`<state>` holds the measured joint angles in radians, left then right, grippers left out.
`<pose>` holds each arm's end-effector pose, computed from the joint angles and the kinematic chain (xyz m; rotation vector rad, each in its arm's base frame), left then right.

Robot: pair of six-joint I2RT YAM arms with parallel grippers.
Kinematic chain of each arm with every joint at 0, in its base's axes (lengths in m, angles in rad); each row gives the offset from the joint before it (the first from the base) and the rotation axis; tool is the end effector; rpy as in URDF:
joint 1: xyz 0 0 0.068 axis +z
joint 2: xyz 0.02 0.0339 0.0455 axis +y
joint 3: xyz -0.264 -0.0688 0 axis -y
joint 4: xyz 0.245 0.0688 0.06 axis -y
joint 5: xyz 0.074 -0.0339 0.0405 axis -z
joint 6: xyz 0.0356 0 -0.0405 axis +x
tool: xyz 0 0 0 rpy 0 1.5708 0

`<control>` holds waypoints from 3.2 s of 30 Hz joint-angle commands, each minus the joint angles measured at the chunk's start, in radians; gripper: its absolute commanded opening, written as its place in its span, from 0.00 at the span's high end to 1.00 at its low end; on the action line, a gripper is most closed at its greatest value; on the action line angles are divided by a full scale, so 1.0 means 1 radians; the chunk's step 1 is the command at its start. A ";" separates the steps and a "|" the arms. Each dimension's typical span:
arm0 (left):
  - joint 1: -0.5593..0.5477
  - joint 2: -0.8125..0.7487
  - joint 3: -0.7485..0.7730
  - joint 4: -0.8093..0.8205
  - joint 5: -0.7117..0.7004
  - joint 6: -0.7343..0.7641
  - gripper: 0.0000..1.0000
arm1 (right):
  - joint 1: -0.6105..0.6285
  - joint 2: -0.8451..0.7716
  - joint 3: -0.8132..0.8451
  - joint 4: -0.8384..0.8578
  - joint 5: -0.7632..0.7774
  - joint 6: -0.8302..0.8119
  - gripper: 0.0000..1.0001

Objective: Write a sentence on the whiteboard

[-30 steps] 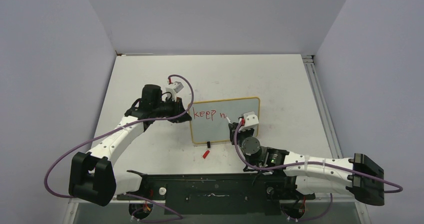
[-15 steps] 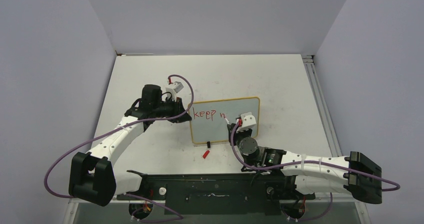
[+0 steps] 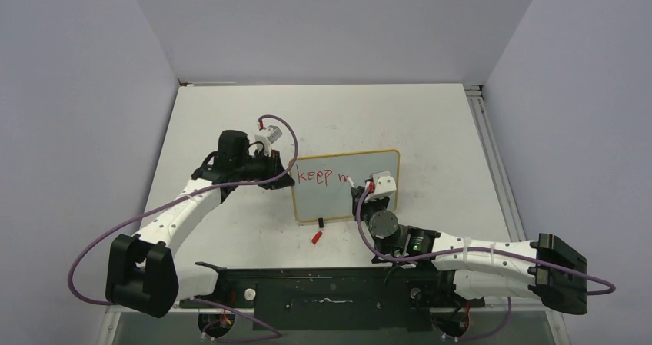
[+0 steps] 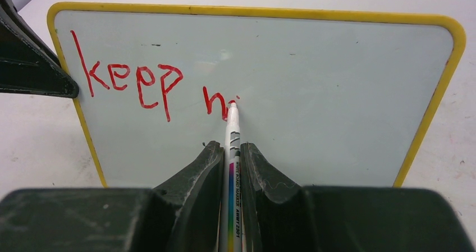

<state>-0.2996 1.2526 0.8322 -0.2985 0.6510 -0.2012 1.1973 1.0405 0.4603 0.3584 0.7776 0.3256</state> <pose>0.2445 -0.0981 0.2516 0.4613 2.2623 -1.0028 0.1040 0.1968 0.2353 -0.2079 1.7345 0.4236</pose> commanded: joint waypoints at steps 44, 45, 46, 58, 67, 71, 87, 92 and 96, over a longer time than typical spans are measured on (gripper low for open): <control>-0.009 -0.036 0.031 0.009 -0.003 0.000 1.00 | 0.000 -0.101 -0.003 -0.088 -0.015 0.073 0.95; -0.009 -0.036 0.031 0.009 -0.004 0.000 1.00 | 0.001 -0.107 0.004 -0.097 -0.018 0.071 0.95; -0.009 -0.037 0.032 0.009 -0.006 0.001 1.00 | 0.001 -0.111 0.016 -0.108 -0.021 0.068 0.95; -0.009 -0.033 0.035 -0.003 -0.014 0.012 1.00 | -0.010 -0.178 0.095 -0.264 -0.113 0.027 0.95; -0.009 -0.021 0.038 -0.019 -0.023 0.022 1.00 | -0.086 -0.195 0.117 -0.292 -0.261 -0.044 0.95; -0.009 -0.024 0.038 -0.021 -0.031 0.024 1.00 | -0.210 -0.209 0.104 -0.290 -0.389 -0.048 0.95; -0.009 -0.022 0.041 -0.021 -0.031 0.023 1.00 | -0.377 -0.302 0.034 -0.248 -0.591 -0.027 0.95; -0.009 -0.023 0.040 -0.020 -0.030 0.022 1.00 | -0.374 -0.299 0.023 -0.238 -0.619 -0.017 0.95; -0.009 -0.020 0.041 -0.017 -0.027 0.021 1.00 | -0.366 -0.309 0.023 -0.246 -0.597 -0.014 0.95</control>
<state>-0.3069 1.2434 0.8322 -0.3111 0.6289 -0.1791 0.8257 0.7486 0.4889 0.0658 0.1833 0.3000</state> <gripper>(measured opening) 0.097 0.158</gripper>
